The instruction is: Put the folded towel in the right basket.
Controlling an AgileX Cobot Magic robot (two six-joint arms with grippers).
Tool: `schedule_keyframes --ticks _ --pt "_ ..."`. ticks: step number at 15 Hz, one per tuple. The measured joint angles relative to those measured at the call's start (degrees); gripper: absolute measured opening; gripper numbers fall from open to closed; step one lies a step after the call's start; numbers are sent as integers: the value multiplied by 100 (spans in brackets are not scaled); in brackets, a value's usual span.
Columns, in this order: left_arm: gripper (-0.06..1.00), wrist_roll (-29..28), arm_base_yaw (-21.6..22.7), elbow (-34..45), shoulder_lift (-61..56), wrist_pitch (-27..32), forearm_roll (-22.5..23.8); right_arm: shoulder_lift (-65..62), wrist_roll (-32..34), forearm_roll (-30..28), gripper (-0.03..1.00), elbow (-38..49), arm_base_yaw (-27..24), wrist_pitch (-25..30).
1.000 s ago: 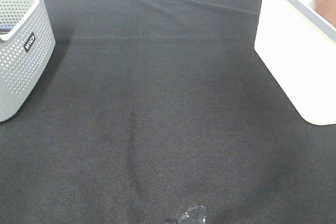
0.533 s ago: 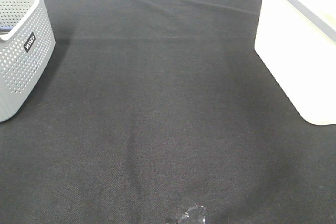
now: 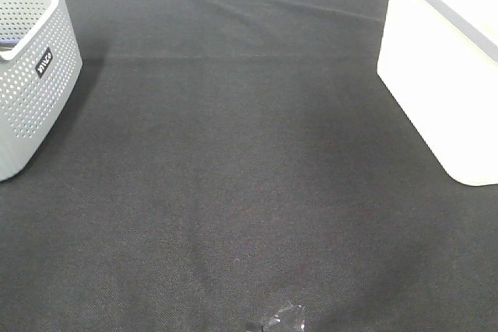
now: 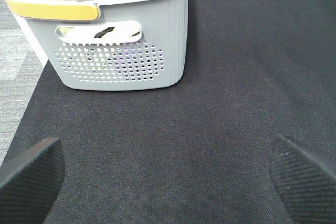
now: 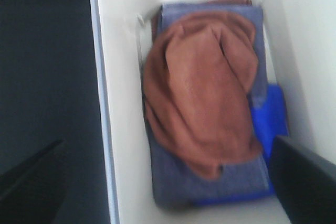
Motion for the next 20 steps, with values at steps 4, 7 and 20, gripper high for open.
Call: schedule_keyframes --ticks 4,7,20 --pt "99 0 0 0 0 0 0 -2389 315 -86 97 2498 0 -149" --pt "99 0 0 0 0 0 0 -4337 464 -103 97 4074 0 -476" --pt "99 0 0 0 0 0 0 -8806 453 -229 97 7695 0 -596"
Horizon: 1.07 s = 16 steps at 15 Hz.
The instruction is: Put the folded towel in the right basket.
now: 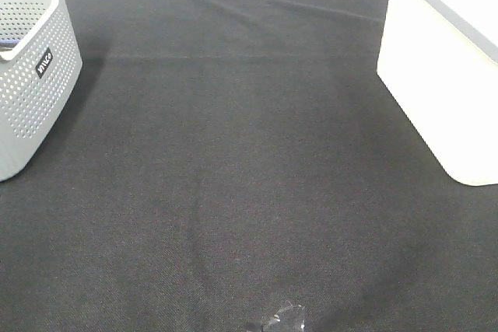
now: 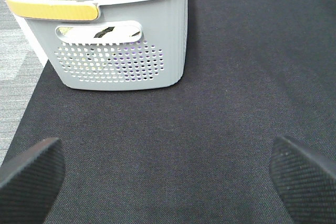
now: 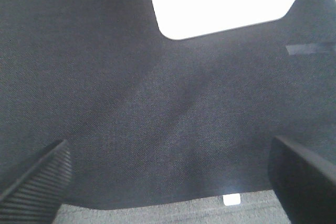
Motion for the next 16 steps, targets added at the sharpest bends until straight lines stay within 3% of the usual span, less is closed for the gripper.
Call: schedule_keyframes --ticks 6,16 --pt "99 0 0 0 0 0 0 -1249 -52 34 97 183 0 -252" --pt "99 0 0 0 0 0 0 -1249 -69 40 97 183 0 -252"
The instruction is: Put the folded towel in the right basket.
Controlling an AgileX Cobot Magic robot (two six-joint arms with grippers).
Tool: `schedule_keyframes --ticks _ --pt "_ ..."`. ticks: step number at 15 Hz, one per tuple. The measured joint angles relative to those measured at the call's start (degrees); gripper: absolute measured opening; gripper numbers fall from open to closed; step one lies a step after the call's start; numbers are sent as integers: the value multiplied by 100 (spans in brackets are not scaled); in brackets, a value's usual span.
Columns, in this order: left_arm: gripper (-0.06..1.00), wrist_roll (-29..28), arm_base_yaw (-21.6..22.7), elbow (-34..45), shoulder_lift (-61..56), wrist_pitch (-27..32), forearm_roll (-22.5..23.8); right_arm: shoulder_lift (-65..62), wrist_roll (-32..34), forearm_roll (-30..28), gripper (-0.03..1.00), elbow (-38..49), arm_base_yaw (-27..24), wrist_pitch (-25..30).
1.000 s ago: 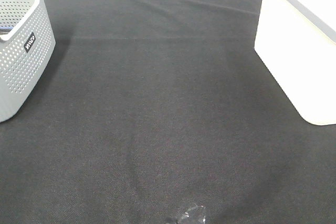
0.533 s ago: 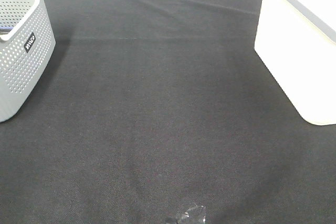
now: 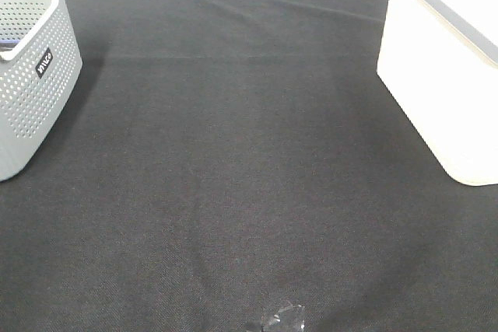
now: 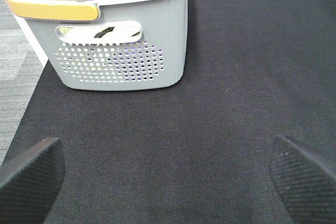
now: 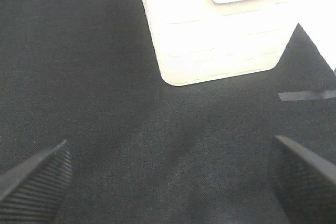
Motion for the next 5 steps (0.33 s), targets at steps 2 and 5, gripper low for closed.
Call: schedule_keyframes --ticks 2,5 --pt "99 0 0 0 0 0 0 0 0 0 97 0 0 0" --pt "99 0 0 0 0 0 0 0 0 0 97 0 0 0"
